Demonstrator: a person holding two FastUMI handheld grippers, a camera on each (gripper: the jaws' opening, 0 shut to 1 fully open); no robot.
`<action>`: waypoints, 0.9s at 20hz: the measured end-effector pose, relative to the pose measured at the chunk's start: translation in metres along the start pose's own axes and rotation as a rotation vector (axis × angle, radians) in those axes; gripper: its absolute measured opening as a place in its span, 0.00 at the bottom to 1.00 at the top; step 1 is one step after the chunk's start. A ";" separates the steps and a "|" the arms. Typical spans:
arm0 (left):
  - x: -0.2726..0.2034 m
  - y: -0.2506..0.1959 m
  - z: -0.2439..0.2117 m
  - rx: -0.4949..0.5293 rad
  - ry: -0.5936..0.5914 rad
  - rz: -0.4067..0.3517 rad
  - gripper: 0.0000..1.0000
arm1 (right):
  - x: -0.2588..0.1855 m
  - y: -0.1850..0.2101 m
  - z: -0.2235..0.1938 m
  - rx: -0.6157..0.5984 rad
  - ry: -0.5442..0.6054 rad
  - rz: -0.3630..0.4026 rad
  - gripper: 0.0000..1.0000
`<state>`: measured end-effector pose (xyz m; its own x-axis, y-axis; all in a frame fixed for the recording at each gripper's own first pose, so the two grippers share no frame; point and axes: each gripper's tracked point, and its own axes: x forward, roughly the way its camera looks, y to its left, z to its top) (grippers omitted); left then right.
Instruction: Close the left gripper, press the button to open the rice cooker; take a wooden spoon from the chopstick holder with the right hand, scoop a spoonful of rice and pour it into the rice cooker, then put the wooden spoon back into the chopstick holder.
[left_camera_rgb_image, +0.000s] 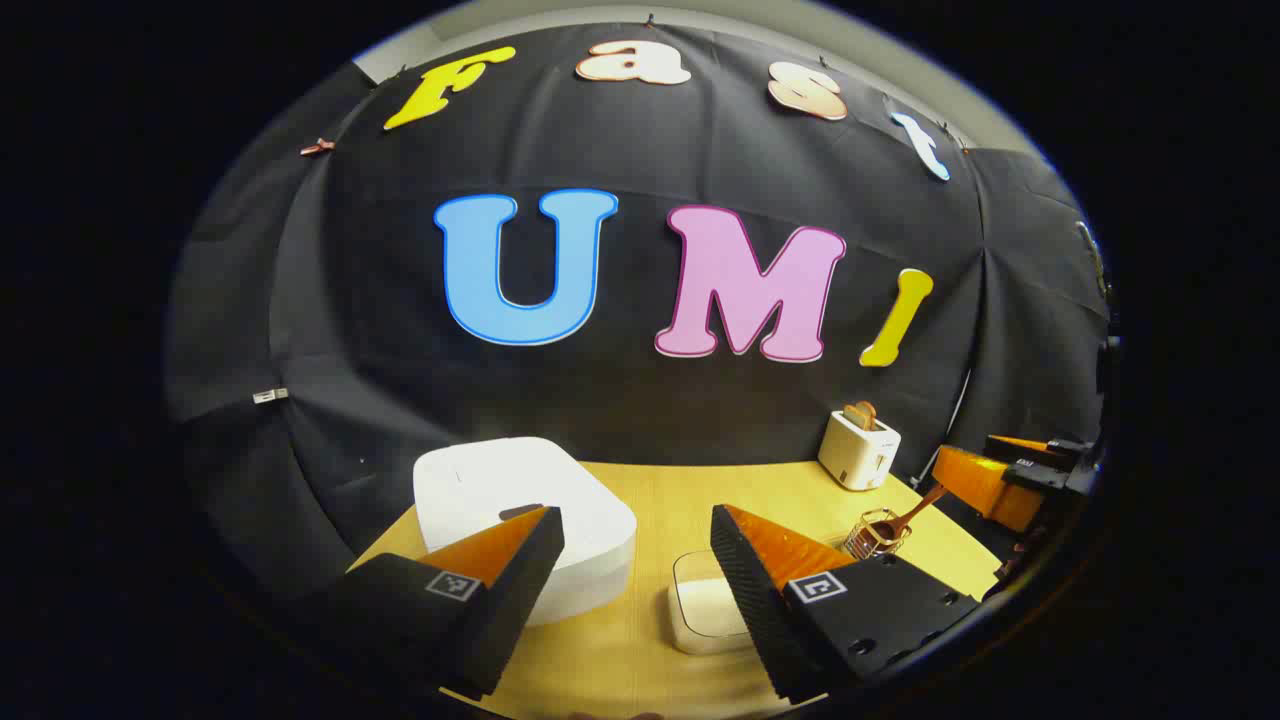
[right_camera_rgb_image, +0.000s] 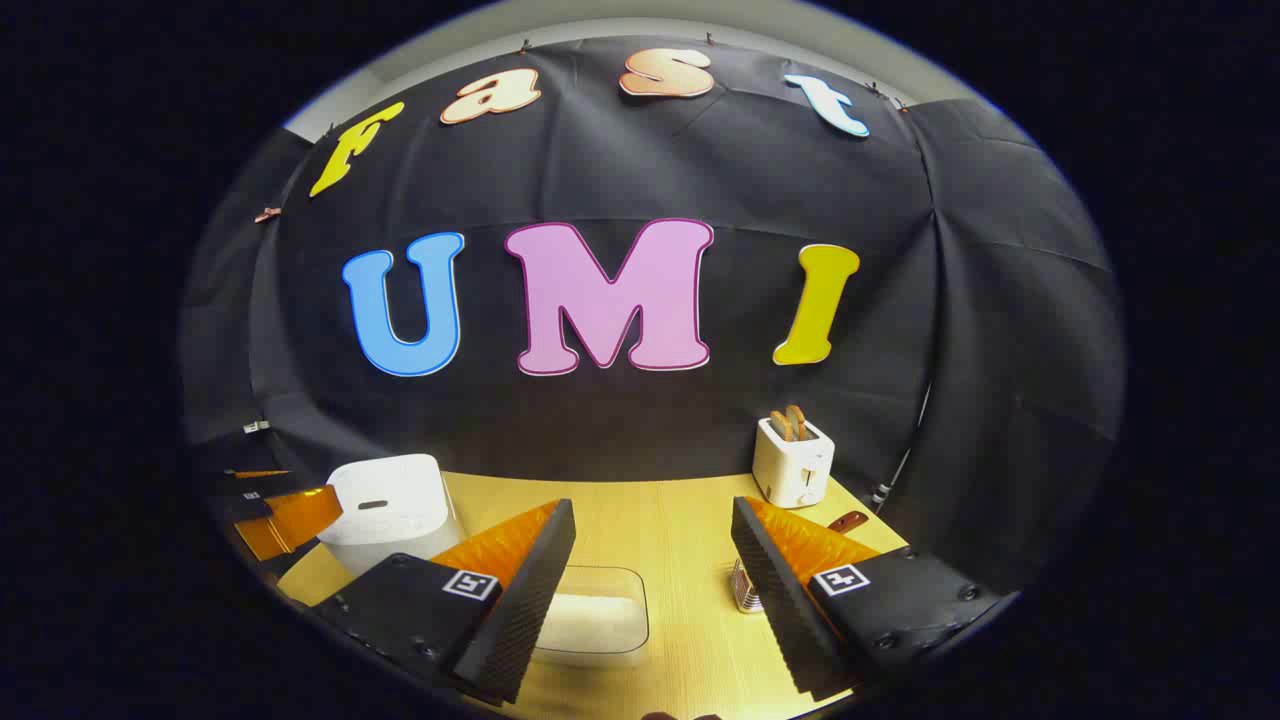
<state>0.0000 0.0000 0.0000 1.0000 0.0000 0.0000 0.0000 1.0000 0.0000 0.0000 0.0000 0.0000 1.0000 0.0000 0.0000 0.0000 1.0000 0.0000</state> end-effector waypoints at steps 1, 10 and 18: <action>0.003 0.000 -0.004 -0.004 0.012 -0.004 0.95 | 0.001 0.000 -0.002 0.003 0.004 0.003 0.98; 0.025 0.008 -0.004 -0.017 0.034 -0.021 0.96 | 0.017 -0.021 -0.014 0.059 0.047 -0.059 0.98; 0.036 -0.004 -0.002 0.010 0.037 -0.086 0.94 | 0.023 -0.026 -0.022 0.071 0.067 -0.075 0.98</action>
<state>0.0361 -0.0037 -0.0025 0.9956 -0.0853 -0.0377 0.0857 0.9963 0.0081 0.0229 -0.0257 -0.0224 0.9949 -0.0727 -0.0698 0.0775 0.9946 0.0686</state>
